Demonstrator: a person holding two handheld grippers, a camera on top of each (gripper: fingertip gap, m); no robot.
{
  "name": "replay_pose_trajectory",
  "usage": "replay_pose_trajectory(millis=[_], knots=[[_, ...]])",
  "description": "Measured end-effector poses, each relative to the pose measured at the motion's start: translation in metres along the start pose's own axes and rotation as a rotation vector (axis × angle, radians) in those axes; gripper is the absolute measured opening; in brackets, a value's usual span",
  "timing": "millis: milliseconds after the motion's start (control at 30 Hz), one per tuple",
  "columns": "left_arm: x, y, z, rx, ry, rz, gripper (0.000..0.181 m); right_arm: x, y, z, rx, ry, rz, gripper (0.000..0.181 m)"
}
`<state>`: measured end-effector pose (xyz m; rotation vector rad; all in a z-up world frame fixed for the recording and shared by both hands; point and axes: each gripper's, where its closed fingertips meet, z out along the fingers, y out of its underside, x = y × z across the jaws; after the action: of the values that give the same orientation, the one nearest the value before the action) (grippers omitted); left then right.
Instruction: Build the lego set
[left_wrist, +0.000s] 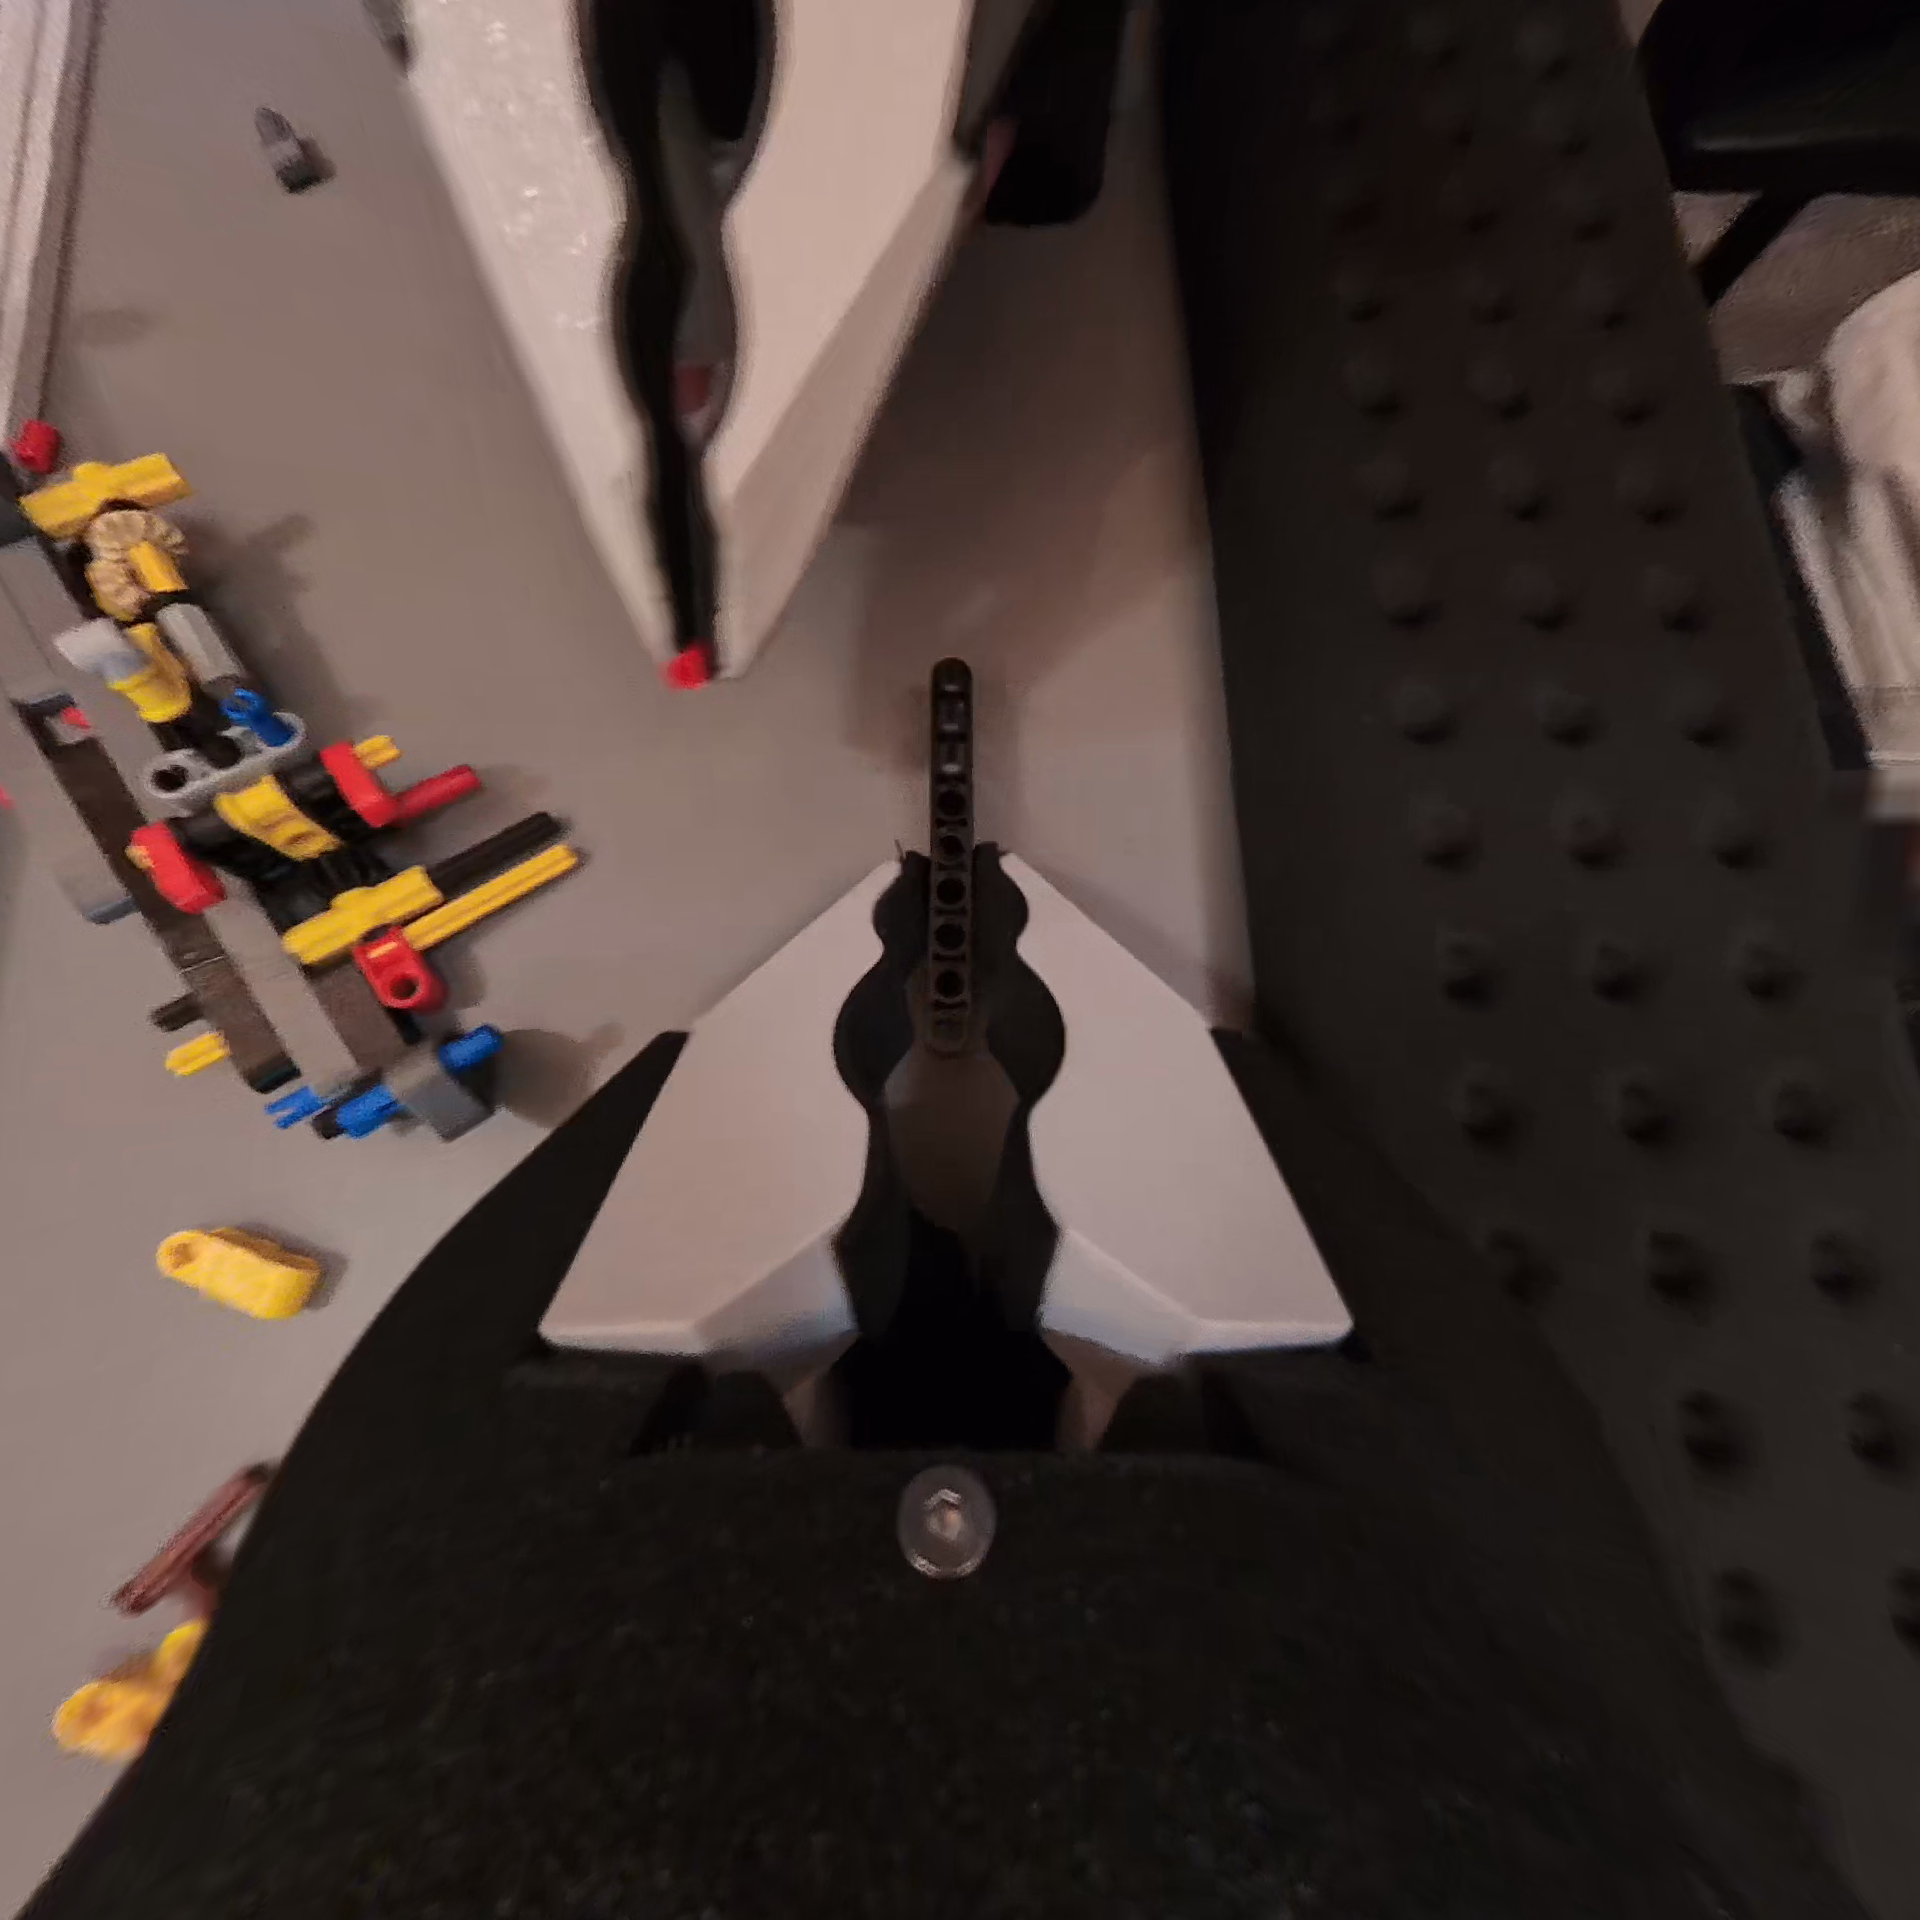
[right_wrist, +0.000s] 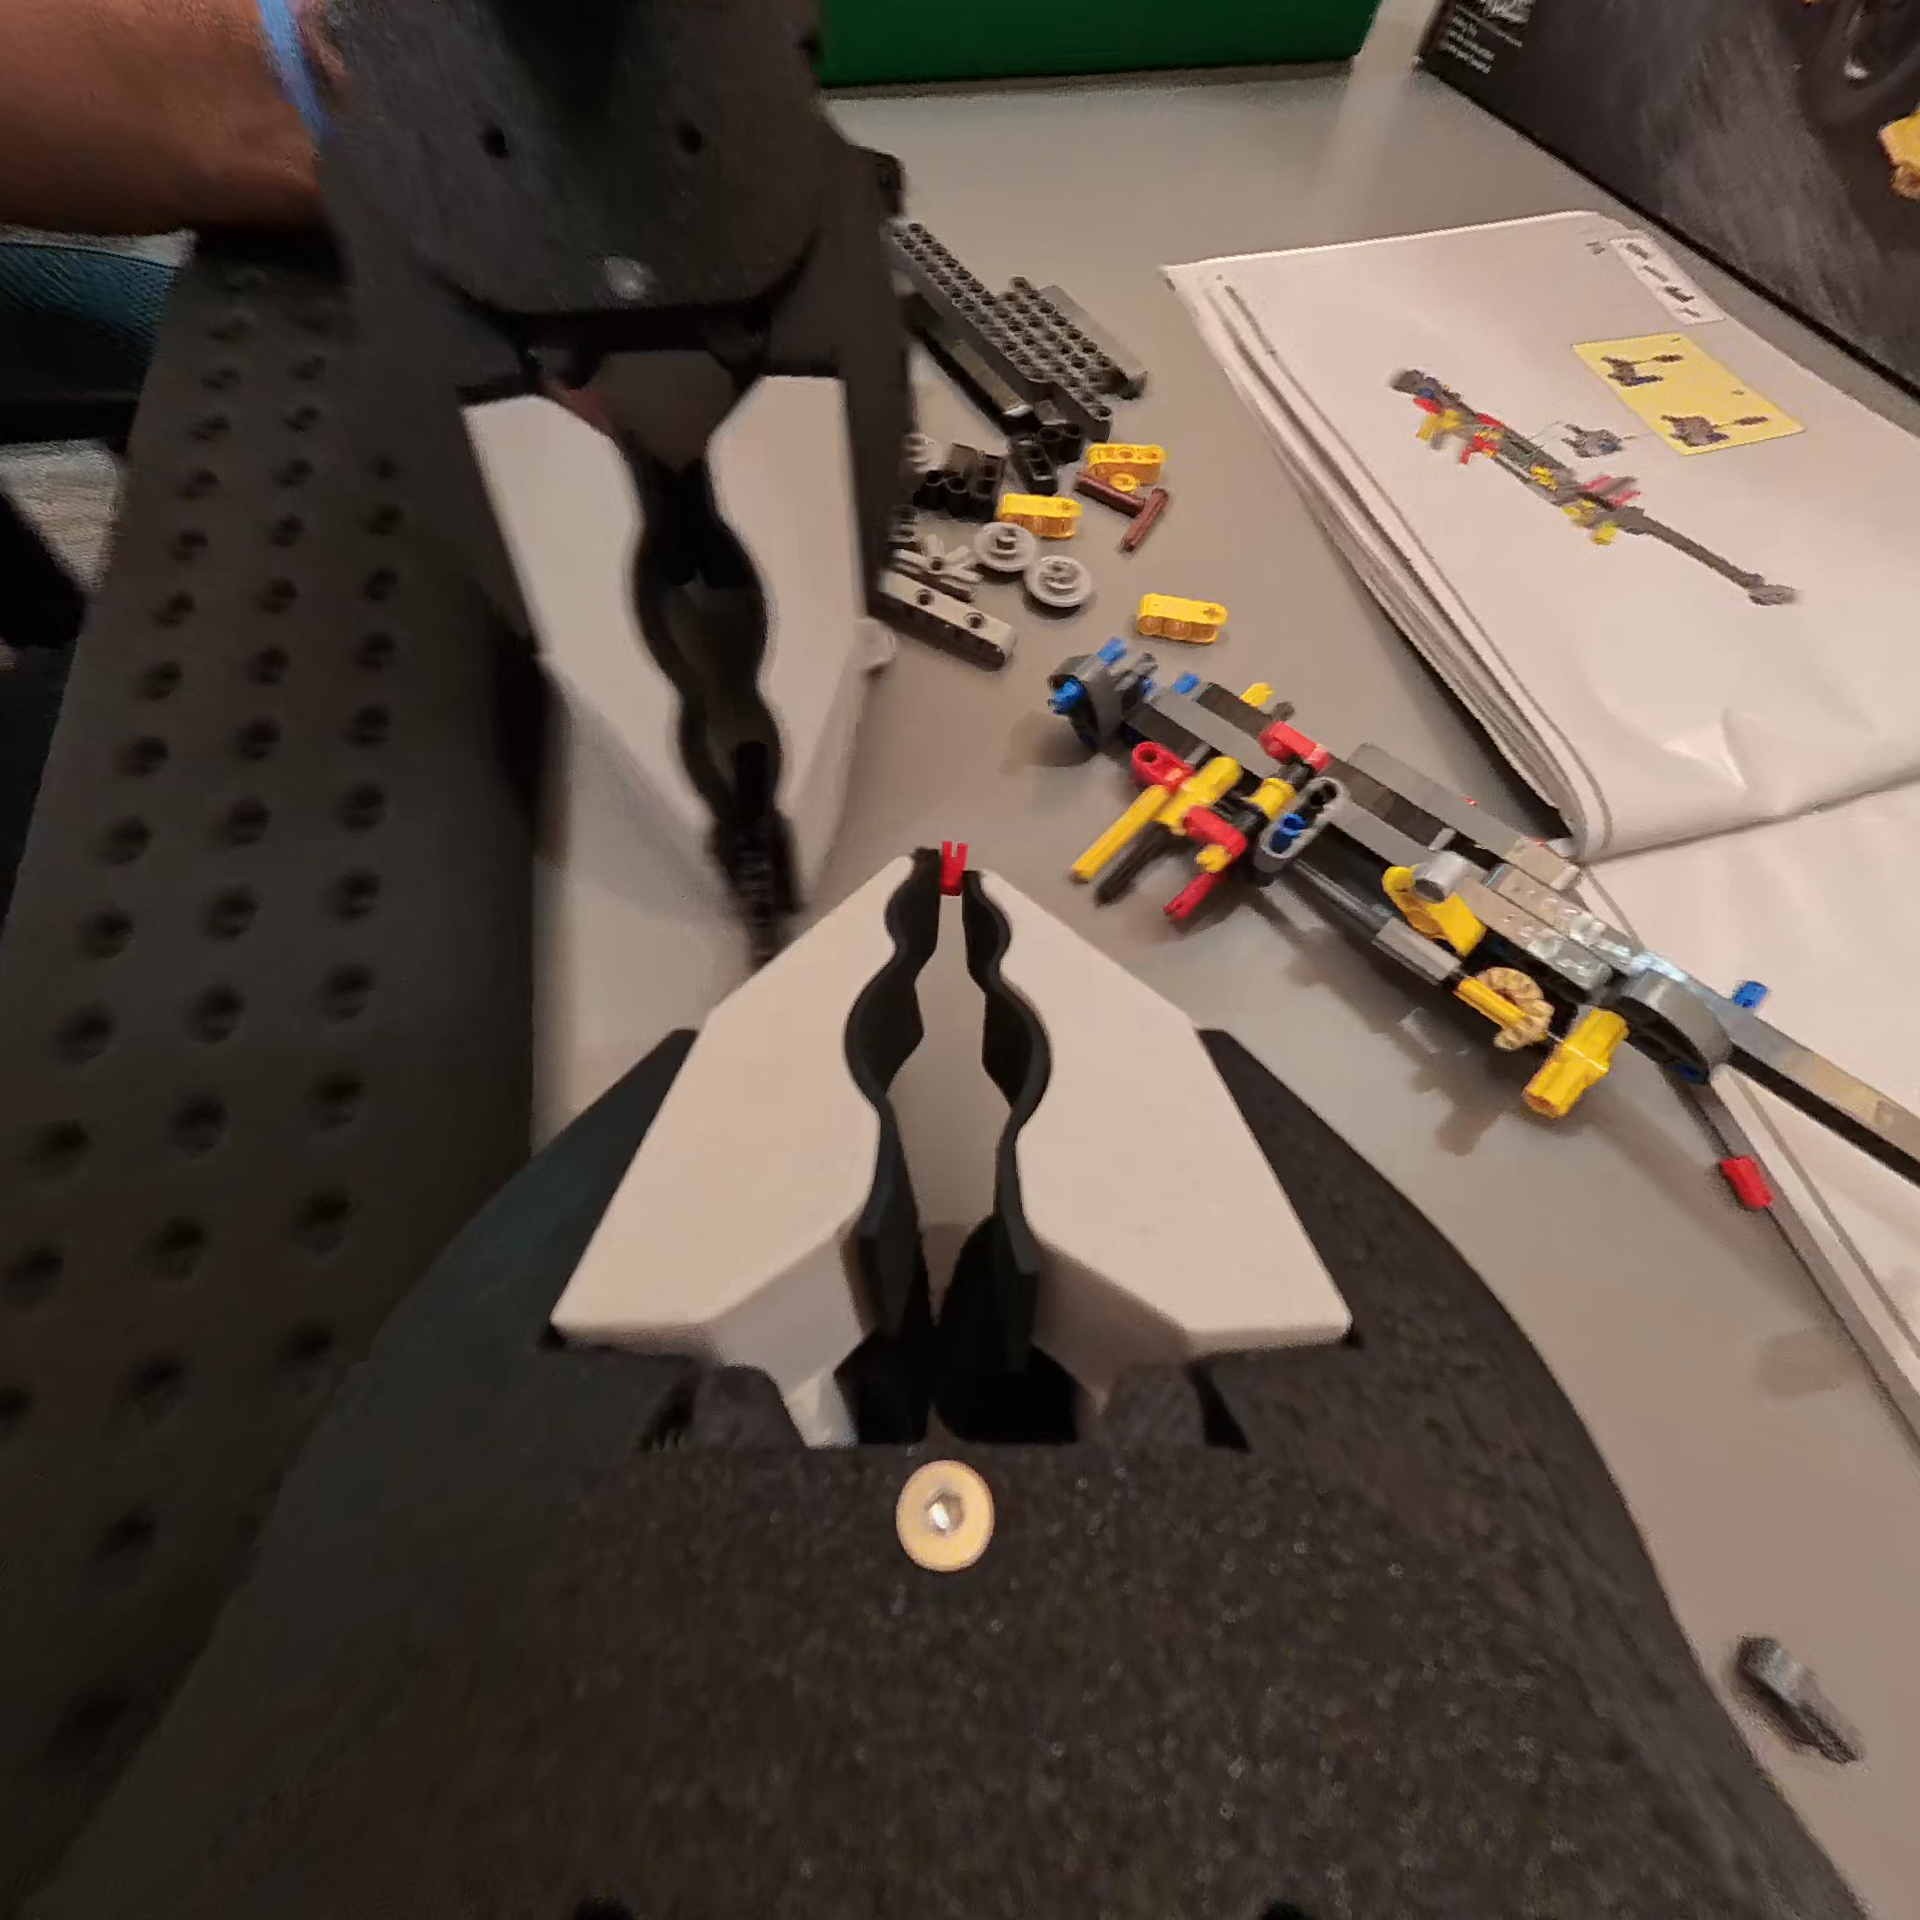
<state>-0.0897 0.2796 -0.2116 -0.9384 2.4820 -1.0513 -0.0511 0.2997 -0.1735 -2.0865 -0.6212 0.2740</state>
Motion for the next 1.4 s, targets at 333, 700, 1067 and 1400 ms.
replay_pose_trajectory(millis=[333, 700, 1067, 1400], knots=[[-0.049, -0.024, -0.028, -0.03, -0.681, 0.366, 0.006, -0.019, -0.013, -0.007, 0.103, 0.045, 0.535, 0.003], [-0.063, -0.054, -0.062, -0.087, -1.081, 0.616, 0.006, -0.002, -0.055, -0.022, 0.596, -0.249, 1.17, 0.003], [-0.059, -0.057, -0.07, -0.109, -1.147, 0.733, 0.006, -0.003, -0.053, -0.018, 0.6, -0.389, 1.305, 0.002], [-0.057, -0.044, -0.062, -0.279, -1.18, 1.059, 0.006, -0.005, -0.042, -0.006, 0.5, -0.391, 1.346, 0.001]])
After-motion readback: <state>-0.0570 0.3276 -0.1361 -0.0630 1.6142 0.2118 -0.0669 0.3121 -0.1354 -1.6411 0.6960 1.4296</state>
